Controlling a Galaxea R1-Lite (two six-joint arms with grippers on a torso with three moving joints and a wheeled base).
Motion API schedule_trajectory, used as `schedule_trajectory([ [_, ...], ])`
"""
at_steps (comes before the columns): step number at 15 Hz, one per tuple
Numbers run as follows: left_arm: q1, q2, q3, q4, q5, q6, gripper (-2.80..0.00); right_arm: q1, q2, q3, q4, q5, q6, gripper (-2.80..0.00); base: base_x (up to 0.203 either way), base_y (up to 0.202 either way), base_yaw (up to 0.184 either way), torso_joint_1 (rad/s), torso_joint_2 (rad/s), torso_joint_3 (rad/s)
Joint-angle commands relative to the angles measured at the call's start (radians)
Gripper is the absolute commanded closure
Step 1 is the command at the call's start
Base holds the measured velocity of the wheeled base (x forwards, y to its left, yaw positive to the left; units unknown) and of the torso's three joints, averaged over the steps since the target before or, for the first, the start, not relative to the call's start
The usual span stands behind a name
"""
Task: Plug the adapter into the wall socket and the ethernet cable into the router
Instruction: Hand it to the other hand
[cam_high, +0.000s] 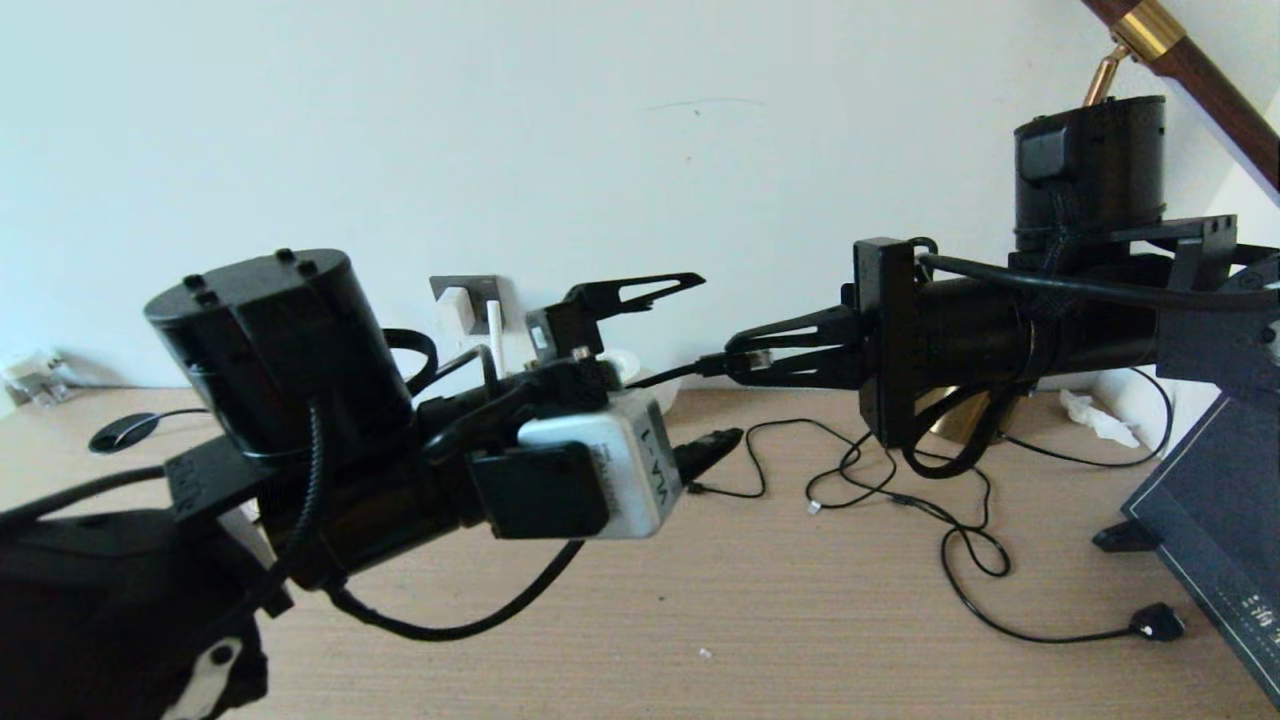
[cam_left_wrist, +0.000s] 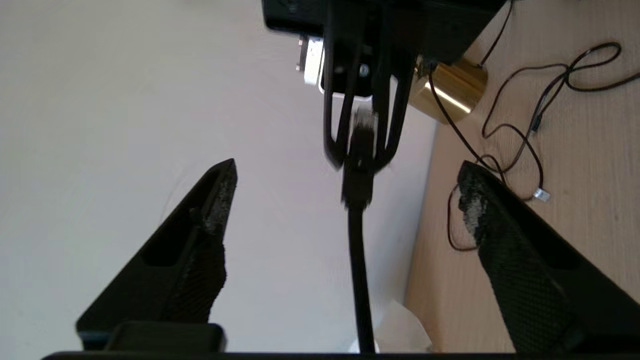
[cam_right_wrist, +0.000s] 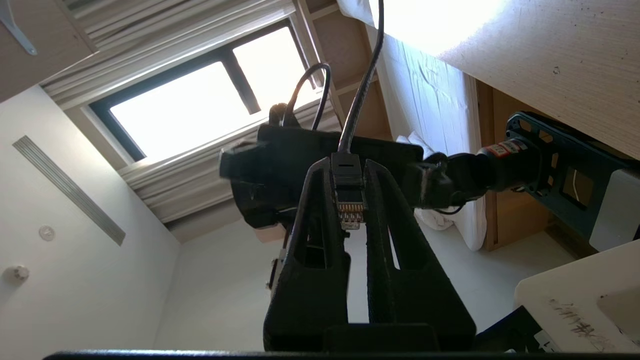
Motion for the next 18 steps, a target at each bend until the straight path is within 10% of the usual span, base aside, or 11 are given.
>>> schedule_trajectory([
  [1, 0.000, -0.014, 0.018, -0.005, -0.002, 0.006, -2.80, 0.001, -0.001, 0.001, -0.001, 0.006, 0.008, 0.00, 0.000, 0.000, 0.000, 0.000, 0.00, 0.000],
  [8, 0.000, -0.018, 0.018, -0.005, -0.002, 0.005, -2.80, 0.001, -0.008, 0.005, -0.001, 0.006, 0.008, 0.00, 0.000, 0.000, 0.000, 0.000, 0.00, 0.000],
  [9, 0.000, -0.018, 0.018, -0.005, -0.002, 0.005, 0.00, 0.001, -0.008, 0.005, -0.001, 0.006, 0.008, 0.00, 0.000, 0.000, 0.000, 0.000, 0.00, 0.000],
  [18, -0.003, -0.003, 0.012, -0.005, 0.003, 0.006, 0.00, 0.006, -0.016, 0.011, -0.001, 0.008, 0.008, 0.00, 0.000, 0.000, 0.000, 0.000, 0.00, 0.000],
])
